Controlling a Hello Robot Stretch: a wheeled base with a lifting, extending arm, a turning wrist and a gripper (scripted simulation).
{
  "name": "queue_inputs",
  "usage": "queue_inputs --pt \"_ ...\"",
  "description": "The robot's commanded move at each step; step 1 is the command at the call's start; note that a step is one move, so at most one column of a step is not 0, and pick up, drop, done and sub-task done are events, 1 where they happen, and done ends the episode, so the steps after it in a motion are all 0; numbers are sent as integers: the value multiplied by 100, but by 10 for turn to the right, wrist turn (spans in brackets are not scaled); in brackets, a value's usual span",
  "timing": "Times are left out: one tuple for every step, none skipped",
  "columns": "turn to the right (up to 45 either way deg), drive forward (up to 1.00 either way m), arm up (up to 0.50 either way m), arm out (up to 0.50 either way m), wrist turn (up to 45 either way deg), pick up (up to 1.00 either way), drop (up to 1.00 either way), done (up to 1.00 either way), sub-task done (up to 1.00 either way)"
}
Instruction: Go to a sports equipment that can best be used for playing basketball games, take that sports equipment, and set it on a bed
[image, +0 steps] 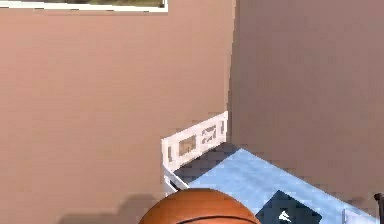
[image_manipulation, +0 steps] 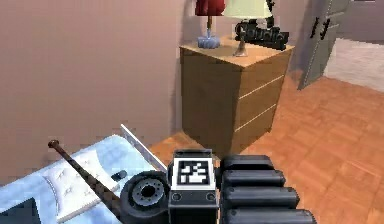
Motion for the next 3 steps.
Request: queue_inputs --pt "0 40 0 0 0 0 0 0 0" --pt "450 0 0 0 0 0 0 0 0" --pt "450 0 0 0 0 0 0 0 0"
